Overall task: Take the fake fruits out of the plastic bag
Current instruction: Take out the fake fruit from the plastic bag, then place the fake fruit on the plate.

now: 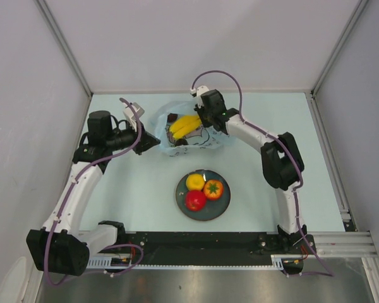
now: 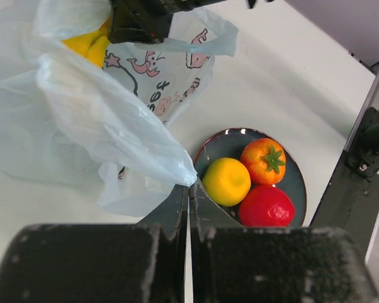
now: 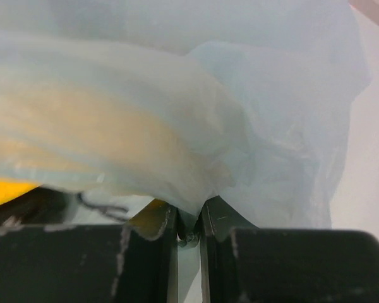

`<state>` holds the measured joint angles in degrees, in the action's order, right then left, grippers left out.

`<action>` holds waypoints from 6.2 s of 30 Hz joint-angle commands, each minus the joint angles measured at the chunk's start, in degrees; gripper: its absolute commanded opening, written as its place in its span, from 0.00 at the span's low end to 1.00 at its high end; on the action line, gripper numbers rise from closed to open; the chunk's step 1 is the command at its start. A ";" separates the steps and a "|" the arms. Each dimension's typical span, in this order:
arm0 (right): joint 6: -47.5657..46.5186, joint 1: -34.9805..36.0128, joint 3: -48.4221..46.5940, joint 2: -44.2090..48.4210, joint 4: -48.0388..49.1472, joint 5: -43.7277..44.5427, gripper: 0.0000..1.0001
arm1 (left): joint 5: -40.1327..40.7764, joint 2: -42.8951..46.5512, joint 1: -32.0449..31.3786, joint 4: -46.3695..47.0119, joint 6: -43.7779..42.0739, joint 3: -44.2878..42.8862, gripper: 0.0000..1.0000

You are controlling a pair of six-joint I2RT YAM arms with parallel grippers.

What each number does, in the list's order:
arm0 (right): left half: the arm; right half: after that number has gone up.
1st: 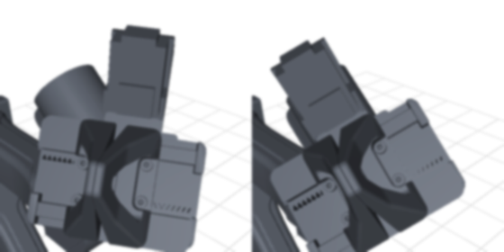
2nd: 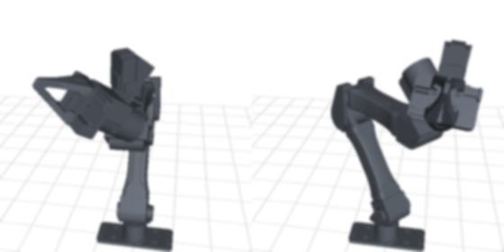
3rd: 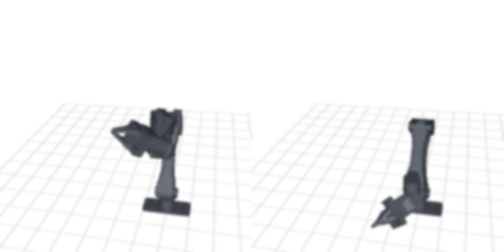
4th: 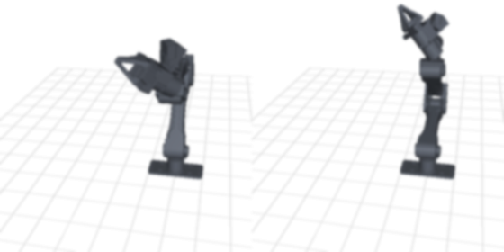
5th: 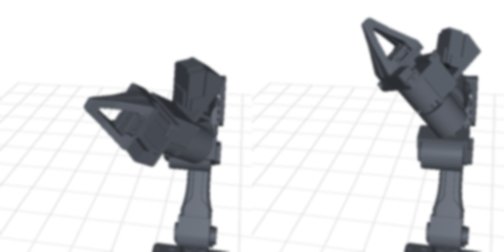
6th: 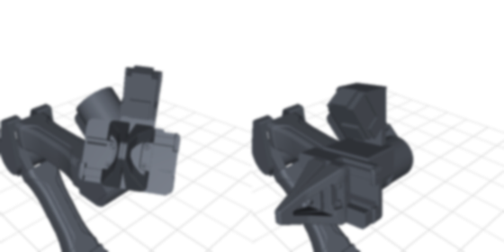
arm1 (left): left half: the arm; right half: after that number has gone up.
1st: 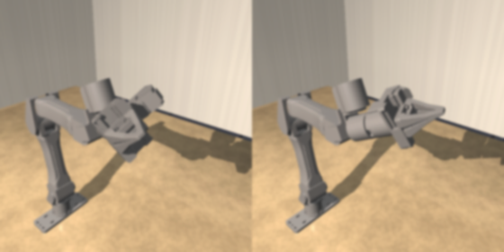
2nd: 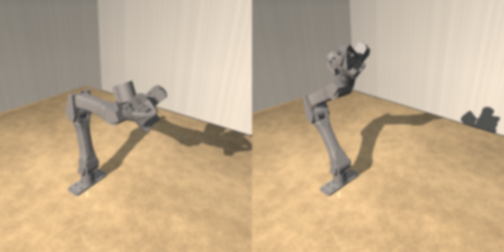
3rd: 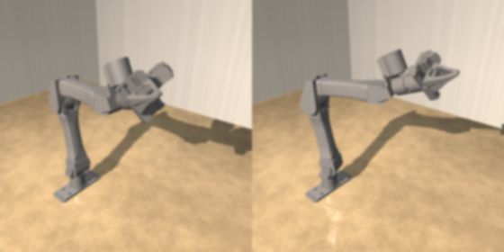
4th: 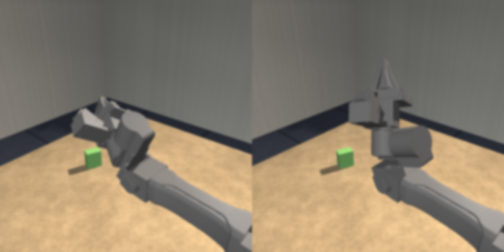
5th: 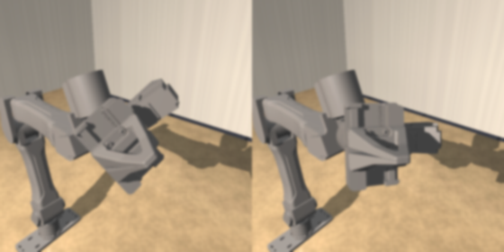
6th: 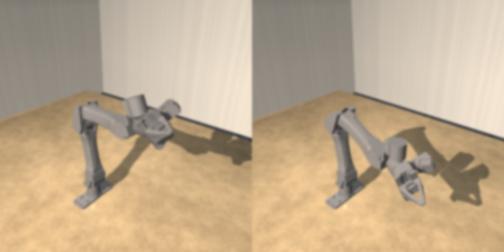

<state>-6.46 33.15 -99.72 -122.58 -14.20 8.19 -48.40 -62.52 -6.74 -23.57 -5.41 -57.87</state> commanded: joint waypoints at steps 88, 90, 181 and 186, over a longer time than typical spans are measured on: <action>-0.39 -0.19 25.37 36.28 10.77 -24.09 0.00 | 13.34 -22.47 -14.35 4.41 26.94 -8.84 0.41; -0.92 -0.36 25.37 36.10 10.42 -24.18 0.00 | 12.02 -22.56 -14.35 5.03 26.59 -8.76 0.29; -10.15 -9.24 -5.13 2.26 -3.03 -32.45 0.90 | 22.65 -21.76 -27.80 4.84 -18.42 -5.15 0.00; -10.33 -8.63 -3.73 2.96 -3.38 -32.45 0.91 | 21.33 -25.18 -27.80 7.05 -12.97 -6.29 0.00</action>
<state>-15.33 23.88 -104.25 -123.98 -18.17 -25.65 -24.05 -86.28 -34.39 -21.82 -22.83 -61.30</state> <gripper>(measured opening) 0.906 0.374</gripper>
